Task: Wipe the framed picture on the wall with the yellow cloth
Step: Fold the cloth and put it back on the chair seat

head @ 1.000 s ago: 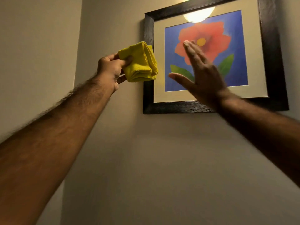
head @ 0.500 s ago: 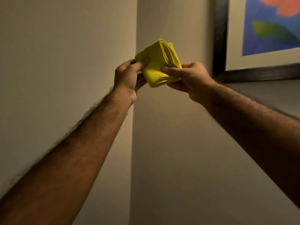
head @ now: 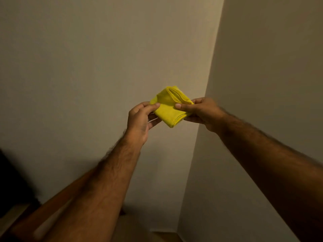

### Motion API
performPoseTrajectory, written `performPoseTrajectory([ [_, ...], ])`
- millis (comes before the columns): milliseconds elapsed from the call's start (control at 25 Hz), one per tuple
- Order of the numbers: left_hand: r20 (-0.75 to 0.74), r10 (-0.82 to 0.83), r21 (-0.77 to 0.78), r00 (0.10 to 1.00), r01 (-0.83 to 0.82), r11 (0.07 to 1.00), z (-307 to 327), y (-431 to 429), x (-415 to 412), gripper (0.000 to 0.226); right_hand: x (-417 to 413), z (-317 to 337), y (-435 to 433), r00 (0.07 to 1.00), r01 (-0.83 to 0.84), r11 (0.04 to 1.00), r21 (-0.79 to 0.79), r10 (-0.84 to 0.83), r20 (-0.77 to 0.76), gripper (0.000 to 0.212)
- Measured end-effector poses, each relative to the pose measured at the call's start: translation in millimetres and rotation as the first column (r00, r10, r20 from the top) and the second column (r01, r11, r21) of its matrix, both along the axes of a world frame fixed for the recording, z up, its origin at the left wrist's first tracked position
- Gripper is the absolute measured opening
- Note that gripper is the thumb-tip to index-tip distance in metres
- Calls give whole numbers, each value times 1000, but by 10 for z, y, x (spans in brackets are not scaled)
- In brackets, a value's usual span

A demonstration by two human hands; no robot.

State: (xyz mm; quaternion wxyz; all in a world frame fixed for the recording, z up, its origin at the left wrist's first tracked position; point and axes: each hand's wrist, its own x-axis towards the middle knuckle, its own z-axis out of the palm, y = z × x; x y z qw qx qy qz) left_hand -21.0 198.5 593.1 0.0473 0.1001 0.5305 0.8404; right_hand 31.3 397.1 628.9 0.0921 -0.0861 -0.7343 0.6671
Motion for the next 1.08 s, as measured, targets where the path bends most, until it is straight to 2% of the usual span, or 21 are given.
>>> performPoseTrajectory([
  [200, 226, 98, -154, 969, -63, 986, -1560, -694, -103, 7, -374, -1567, -552, 944, -119, 986, -119, 150, 294, 35],
  [440, 476, 209, -337, 854, -42, 941, -3516, -1432, 37, 9, -497, -3675, -1266, 748, -238, 934, -268, 352, 563, 37],
  [600, 576, 262, -418, 774, 3, 908, -4603, -1626, 199, 10, -388, -4909, -1478, 671, -189, 944, -271, 325, 666, 33],
  [720, 635, 308, -475, 708, 44, 879, -5466, -1735, 349, 5, -201, -5768, -1622, 614, -113, 960, -257, 270, 741, 10],
  [760, 652, 320, -486, 688, 55, 872, -5719, -1792, 397, 3, -149, -6032, -1685, 601, -98, 964, -248, 257, 757, 12],
  [840, 669, 362, -531, 649, 76, 844, -6168, -1912, 475, 23, -63, -6485, -1818, 596, -78, 974, -210, 215, 774, 15],
  [920, 672, 392, -561, 629, 86, 823, -6573, -2027, 553, 26, -1, -6907, -1971, 611, -92, 980, -174, 194, 768, 15],
  [1000, 647, 438, -643, 624, 137, 753, -6896, -2130, 622, 20, 44, -7251, -2105, 616, -112, 985, -130, 171, 769, 17],
  [1040, 599, 461, -731, 655, 211, 650, -7057, -2180, 643, 22, 71, -7417, -2166, 616, -122, 986, -111, 163, 770, 18],
  [1080, 528, 456, -818, 717, 285, 500, -7189, -2223, 658, 28, 106, -7543, -2215, 618, -143, 986, -86, 157, 770, 22],
])
